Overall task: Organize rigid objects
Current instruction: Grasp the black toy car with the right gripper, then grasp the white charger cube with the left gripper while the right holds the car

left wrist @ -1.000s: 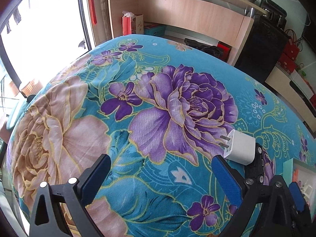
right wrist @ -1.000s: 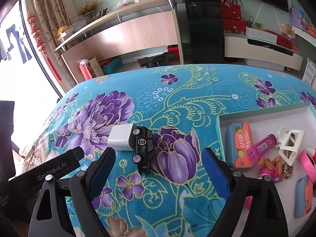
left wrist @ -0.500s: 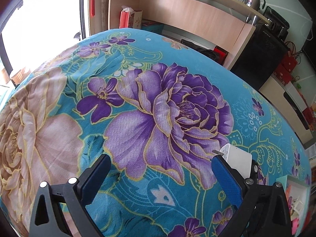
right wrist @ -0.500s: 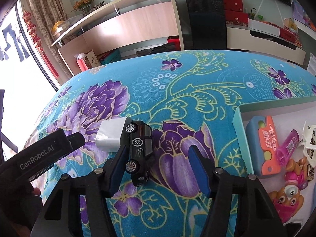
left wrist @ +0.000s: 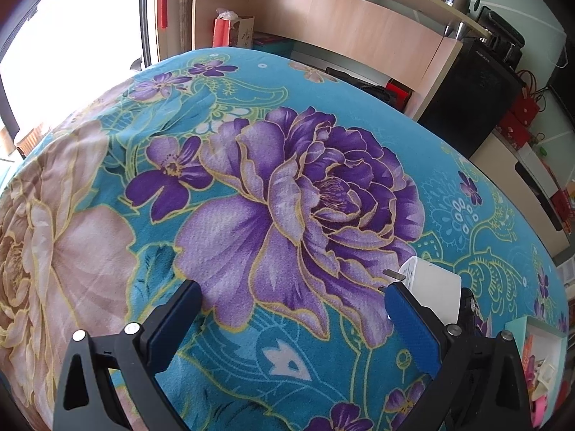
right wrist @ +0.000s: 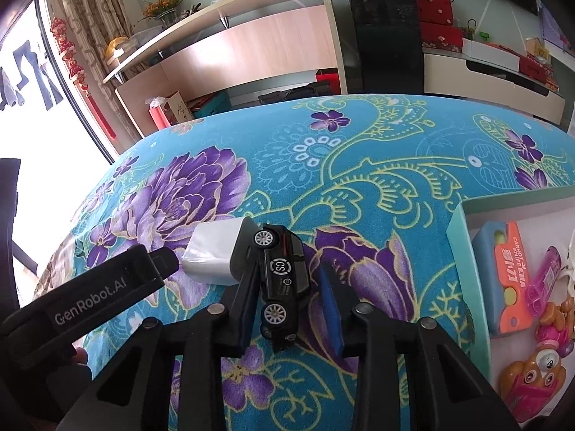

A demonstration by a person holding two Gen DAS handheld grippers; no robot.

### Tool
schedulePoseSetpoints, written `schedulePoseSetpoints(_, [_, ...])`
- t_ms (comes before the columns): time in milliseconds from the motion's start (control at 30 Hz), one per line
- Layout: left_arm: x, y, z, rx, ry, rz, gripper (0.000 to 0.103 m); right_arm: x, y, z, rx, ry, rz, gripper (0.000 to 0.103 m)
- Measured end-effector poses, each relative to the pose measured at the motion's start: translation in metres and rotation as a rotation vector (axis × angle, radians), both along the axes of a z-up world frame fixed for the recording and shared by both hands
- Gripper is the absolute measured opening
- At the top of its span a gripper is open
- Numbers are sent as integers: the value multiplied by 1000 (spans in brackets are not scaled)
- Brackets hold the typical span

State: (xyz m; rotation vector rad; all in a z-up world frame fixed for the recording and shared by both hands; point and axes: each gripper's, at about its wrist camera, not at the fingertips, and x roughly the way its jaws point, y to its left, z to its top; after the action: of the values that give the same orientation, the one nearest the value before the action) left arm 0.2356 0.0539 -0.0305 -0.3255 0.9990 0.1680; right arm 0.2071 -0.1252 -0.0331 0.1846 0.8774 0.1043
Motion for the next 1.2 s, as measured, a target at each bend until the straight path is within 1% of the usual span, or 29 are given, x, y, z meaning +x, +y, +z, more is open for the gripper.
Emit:
schedulePoseSetpoints(100, [0,-2,1,0,2,-10,103,0,0,0,2,2,1,33])
schedulePoseSetpoints(167, [0,-3,2,-3,0,-19,103,-1,-2,1,4,1,-1,30])
schedulePoseSetpoints(400, [0,-7,7,-9,-23,-46,103,-6,-8,10,-6,-14,-19,30])
schedulePoseSetpoints(633, [-2,-19,16,18,-68,-87,103,-12,-21,23,-26,-35,-55,30])
schedulePoseSetpoints(800, [-3,-33,20,67,-95,-130,103,-20,-37,37,-39,-66,-101,30])
schedulePoseSetpoints(933, [-4,-41,21,69,-114,-163,103,-27,-52,49,-34,-89,-146,30])
schedulePoseSetpoints(1200, [-3,-65,18,103,-121,-250,102,-35,-69,55,-15,-76,-201,30])
